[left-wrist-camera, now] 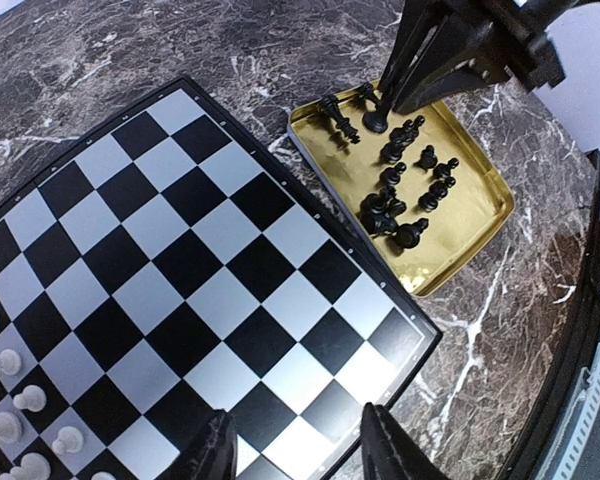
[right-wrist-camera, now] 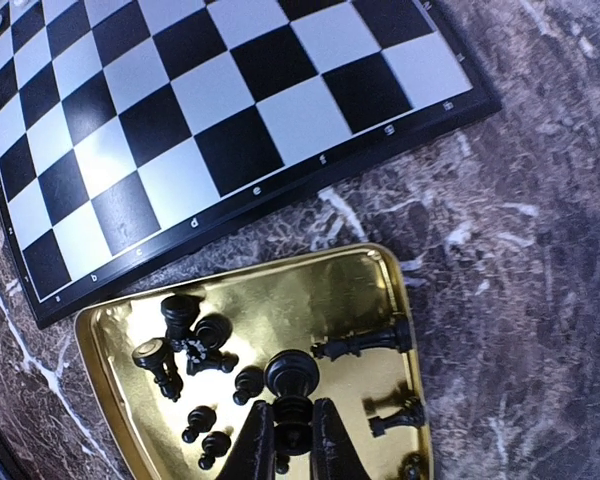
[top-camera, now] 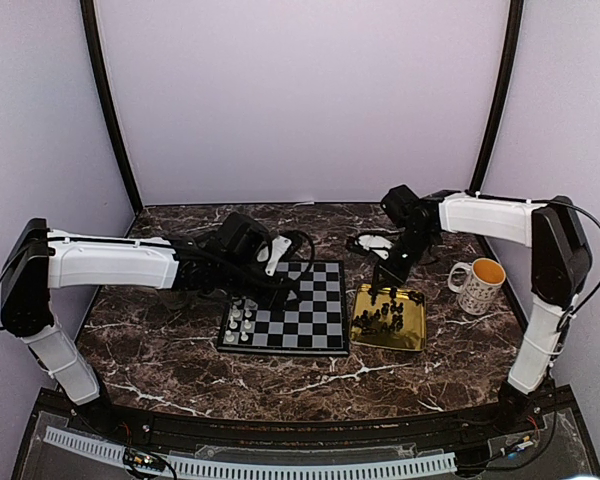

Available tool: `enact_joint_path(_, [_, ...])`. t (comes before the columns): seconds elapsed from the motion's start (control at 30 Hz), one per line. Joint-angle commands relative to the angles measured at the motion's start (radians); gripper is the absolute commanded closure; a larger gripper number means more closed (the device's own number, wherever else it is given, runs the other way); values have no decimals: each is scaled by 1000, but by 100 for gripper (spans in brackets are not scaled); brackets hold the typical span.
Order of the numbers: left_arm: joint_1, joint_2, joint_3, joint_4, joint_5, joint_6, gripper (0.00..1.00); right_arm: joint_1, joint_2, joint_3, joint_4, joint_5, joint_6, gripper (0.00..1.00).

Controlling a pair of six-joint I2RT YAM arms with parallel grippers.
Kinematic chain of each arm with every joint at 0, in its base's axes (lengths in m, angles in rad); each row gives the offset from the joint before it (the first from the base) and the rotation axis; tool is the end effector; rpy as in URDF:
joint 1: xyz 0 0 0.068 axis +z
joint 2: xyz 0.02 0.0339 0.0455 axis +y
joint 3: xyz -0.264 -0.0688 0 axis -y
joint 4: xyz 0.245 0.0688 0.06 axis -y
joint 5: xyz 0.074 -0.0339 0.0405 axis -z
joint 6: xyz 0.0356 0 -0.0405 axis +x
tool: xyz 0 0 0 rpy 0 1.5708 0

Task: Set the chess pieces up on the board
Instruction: Pick up the king from the storage box, then place the king on e8.

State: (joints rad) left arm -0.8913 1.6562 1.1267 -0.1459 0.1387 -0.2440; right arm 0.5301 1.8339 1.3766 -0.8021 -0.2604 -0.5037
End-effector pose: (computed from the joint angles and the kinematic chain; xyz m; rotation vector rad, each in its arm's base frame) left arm 0.2284 -0.2906 0.2363 0.8222 2.2044 -0.7448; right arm 0.3130 0.1941 0.2109 -1.4394 2.4152 0.3739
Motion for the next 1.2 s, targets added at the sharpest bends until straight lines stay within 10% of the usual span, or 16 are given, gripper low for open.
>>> enact_joint_path(0.0, [-5, -50, 81, -64, -106, 88, 56, 27, -66, 109, -28, 72, -33, 100])
enact_joint_path(1.17, [256, -269, -54, 168, -224, 381, 48, 300, 278, 446, -213, 164, -103, 100])
